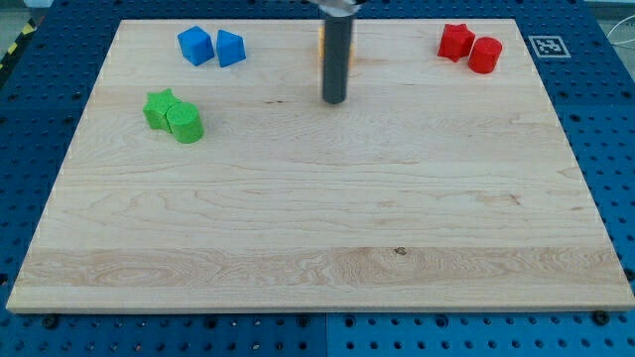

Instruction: Move the green star along with the green circle towards the center of the board

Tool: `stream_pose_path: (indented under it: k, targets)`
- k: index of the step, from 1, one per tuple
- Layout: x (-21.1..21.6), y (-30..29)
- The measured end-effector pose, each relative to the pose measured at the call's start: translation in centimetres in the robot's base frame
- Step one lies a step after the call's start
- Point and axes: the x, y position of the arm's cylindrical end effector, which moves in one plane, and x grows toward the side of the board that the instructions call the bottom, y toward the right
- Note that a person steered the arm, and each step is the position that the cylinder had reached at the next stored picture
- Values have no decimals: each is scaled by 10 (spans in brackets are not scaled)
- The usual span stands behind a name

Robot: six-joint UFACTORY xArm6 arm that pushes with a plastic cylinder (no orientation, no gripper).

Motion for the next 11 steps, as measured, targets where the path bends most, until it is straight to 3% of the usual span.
stream_pose_path:
  k: [4, 5, 9, 11]
  targets:
    - [-28, -229]
    - [-19, -263]
    - [25, -184]
    - [80, -164]
